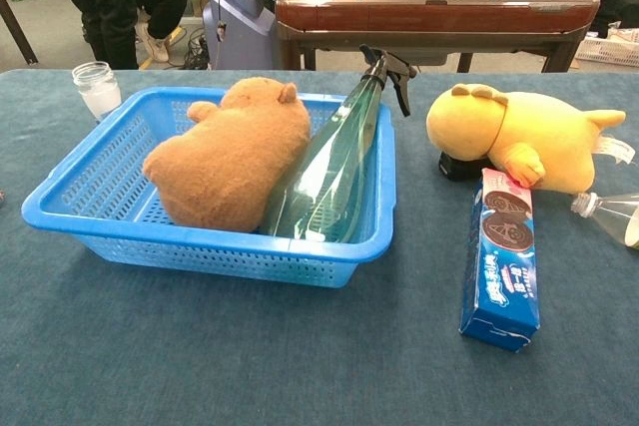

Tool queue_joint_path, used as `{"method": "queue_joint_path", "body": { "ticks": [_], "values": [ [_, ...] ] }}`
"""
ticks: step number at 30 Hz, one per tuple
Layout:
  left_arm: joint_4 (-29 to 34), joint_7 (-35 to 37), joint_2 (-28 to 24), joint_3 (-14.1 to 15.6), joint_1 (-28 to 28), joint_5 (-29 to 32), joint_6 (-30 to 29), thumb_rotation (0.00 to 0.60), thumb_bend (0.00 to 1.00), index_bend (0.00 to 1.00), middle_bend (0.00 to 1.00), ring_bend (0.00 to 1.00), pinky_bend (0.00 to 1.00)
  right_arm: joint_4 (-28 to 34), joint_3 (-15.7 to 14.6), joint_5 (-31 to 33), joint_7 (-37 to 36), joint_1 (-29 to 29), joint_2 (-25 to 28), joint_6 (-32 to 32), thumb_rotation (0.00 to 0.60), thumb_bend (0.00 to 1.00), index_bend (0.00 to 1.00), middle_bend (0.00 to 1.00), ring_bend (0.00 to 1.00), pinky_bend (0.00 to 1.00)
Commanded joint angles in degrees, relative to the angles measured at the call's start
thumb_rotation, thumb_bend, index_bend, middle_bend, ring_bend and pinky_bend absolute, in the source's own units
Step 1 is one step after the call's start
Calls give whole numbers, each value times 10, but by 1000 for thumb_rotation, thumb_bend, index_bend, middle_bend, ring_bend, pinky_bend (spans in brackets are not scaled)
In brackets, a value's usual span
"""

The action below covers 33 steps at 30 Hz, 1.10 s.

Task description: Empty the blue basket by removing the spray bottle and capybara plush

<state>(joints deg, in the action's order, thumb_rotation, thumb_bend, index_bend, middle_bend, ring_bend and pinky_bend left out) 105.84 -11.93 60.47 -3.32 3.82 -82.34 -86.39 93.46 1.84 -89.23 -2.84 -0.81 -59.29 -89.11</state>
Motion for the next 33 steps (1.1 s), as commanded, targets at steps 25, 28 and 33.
{"method": "queue_joint_path", "body": {
  "ticks": [25,28,33],
  "values": [
    [-7,10,0,0,-3,4,-2,600,207,50,73,66,220,38,18,-52,41,92,47,87,600,281,311,400,339,397],
    [-8,12,0,1,-4,3,-3,600,207,51,73,66,220,54,29,-64,58,134,57,134,600,281,311,400,339,397],
    [-7,15,-1,4,-6,-6,-8,600,207,51,73,66,219,71,56,-60,66,221,54,235,600,281,311,399,339,397]
  ]
}}
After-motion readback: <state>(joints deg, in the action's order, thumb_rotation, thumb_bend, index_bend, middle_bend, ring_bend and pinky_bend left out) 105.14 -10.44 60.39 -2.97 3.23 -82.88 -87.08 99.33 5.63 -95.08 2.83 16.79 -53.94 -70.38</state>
